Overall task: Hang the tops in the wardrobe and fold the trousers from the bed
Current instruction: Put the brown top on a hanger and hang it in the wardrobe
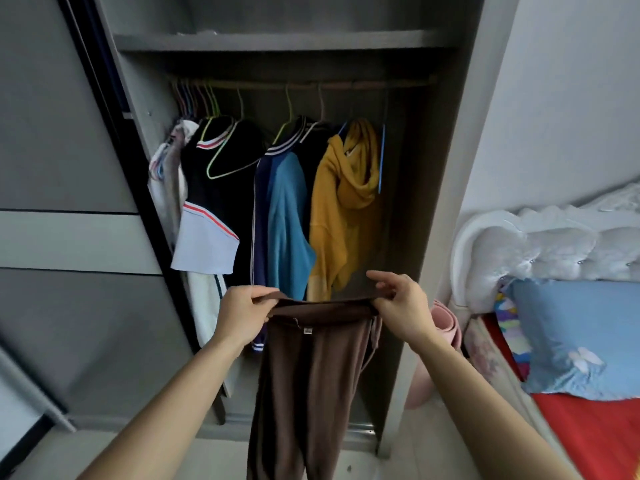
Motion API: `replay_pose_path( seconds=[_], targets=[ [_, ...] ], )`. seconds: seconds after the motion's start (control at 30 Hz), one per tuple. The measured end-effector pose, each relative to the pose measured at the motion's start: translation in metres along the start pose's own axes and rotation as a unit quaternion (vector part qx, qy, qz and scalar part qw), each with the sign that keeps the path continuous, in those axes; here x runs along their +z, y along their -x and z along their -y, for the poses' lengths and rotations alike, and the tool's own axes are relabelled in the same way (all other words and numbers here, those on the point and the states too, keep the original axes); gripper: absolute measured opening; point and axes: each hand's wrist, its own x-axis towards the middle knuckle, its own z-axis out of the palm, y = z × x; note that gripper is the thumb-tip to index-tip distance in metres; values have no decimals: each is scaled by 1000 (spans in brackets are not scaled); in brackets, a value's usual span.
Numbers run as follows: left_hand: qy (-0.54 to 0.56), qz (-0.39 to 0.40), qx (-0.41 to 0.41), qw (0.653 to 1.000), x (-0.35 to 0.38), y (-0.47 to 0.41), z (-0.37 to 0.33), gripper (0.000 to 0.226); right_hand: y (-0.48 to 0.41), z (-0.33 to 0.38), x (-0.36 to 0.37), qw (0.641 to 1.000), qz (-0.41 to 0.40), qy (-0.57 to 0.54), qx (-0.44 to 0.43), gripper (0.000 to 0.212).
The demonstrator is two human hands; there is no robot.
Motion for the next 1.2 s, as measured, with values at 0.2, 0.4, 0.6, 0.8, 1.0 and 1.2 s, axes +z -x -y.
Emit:
replay_pose_path(
  seconds=[0.2,0.4,0.6,0.8,1.0,1.2],
  targets=[
    [-83,-35,8,996,1,-57,-6,29,-56,1,24,994,-22,-103,9,27],
    [11,-5,-66,998,25,-126,-16,30,-127,-13,39,983,-50,-178,23,39],
    [108,11,-89,990,64,-204,-26,24,-193,-28,30,984,-59,-167,21,39],
    [92,-1,-24,995,123,-257,-38,32,-254,-39,22,981,-147,-125,20,29],
    [1,51,96,994,139,-300,-50,38,-316,-26,15,983,-168,-58,40,89],
    [17,89,137,986,134,-331,-53,34,-383,4,1,984,-156,-53,73,98]
  ],
)
